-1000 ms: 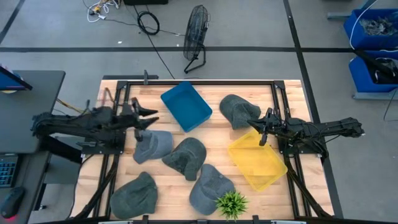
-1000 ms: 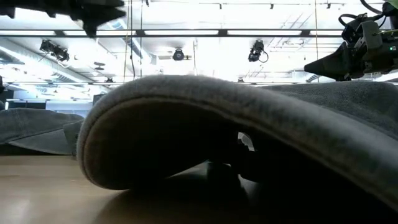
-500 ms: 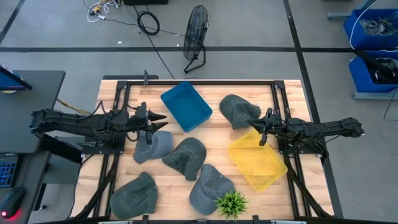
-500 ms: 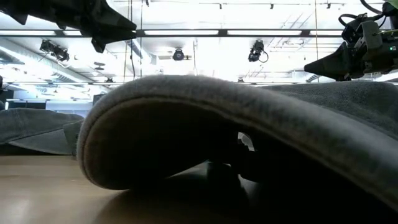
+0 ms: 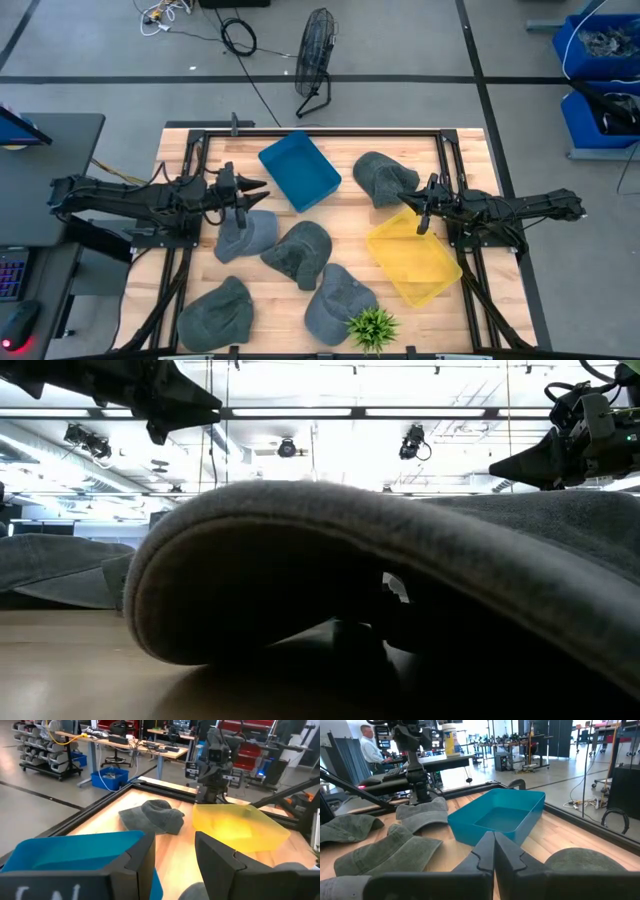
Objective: Pick & Place hat
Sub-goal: Put the left gray cap into the blue bin
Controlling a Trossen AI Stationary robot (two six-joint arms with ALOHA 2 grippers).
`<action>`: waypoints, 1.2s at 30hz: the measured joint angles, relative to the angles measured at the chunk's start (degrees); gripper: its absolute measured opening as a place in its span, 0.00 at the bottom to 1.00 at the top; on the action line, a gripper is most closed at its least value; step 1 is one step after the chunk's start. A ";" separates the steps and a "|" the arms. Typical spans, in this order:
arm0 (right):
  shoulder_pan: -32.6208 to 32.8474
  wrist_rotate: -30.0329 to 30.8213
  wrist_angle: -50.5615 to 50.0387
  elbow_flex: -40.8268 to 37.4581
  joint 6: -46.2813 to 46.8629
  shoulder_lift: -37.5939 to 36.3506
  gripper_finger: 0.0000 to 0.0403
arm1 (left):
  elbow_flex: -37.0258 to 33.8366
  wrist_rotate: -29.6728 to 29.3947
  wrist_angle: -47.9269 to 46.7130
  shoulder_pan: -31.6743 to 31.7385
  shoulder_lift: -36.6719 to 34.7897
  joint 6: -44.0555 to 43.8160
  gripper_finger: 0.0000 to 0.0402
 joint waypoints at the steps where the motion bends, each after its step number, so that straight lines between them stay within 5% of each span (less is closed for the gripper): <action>1: 0.00 0.00 0.01 -0.02 0.02 -0.01 0.01 | 0.00 0.00 0.00 0.00 0.00 0.00 0.35; 24: -0.01 0.86 0.15 -0.02 0.64 -0.01 0.01 | 2.66 2.61 -1.25 -0.15 0.04 -0.47 0.35; 31: -0.05 6.93 7.67 -0.07 -15.85 -0.01 0.01 | 16.93 2.51 -18.63 -0.15 1.70 6.34 0.35; 36: -0.09 8.50 14.37 -0.07 -25.82 -0.02 0.01 | 18.64 2.81 -25.83 -0.52 4.26 4.99 0.35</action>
